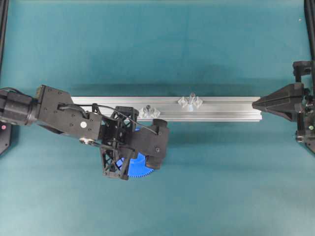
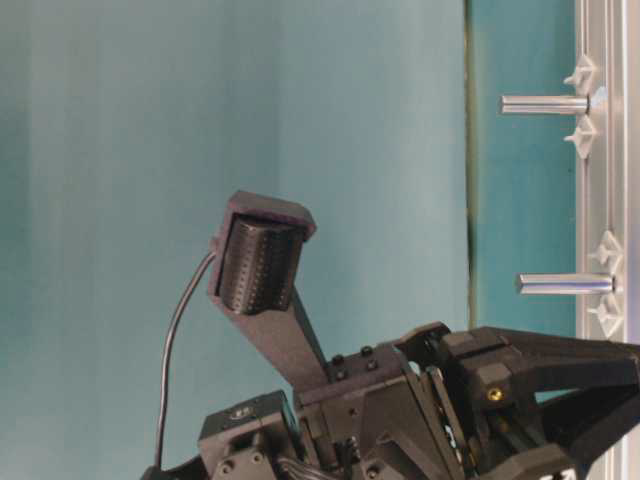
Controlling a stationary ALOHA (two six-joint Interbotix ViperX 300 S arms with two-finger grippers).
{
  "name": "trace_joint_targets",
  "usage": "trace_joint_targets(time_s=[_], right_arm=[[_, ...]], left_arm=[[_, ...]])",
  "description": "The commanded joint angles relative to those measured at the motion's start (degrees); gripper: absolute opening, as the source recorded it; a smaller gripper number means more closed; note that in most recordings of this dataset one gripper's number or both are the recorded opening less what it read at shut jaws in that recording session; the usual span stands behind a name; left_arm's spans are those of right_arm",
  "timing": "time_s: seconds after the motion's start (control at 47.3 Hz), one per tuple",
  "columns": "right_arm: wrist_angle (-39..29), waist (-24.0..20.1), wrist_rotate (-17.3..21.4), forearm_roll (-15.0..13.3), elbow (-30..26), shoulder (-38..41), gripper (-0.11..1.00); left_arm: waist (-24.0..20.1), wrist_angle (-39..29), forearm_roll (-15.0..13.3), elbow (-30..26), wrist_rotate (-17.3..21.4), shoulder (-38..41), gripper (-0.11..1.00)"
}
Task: Find the location of the shaft and insert the large gear.
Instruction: 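Lower the left gripper around the blue gear's hub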
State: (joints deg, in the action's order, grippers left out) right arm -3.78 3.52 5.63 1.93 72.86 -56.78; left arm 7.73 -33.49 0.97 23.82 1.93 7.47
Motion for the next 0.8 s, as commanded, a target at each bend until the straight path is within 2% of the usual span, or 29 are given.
trace_joint_targets(time_s=[0.0, 0.402, 0.528, 0.634, 0.782], right_arm=[[0.53, 0.09, 0.62, 0.0, -0.53, 0.26, -0.02], [0.79, 0.09, 0.62, 0.0, 0.0, 0.18, -0.02], [0.79, 0.09, 0.7, 0.09, 0.0, 0.26, -0.02], [0.88, 0.18, 0.62, 0.0, 0.09, 0.26, -0.02], [1.14, 0.09, 0.7, 0.0, 0.18, 0.18, -0.02]], left_arm=[[0.35, -0.26, 0.18, -1.32, 0.26, -0.7, -0.01], [0.35, -2.55, 0.18, -2.81, -0.09, 0.53, -0.01], [0.35, -2.37, 0.18, -2.81, -0.88, 0.44, 0.04], [0.44, -1.85, 0.18, -2.72, -2.72, 0.26, 0.21], [0.44, -1.76, 0.18, -2.02, -4.75, 0.62, 0.64]])
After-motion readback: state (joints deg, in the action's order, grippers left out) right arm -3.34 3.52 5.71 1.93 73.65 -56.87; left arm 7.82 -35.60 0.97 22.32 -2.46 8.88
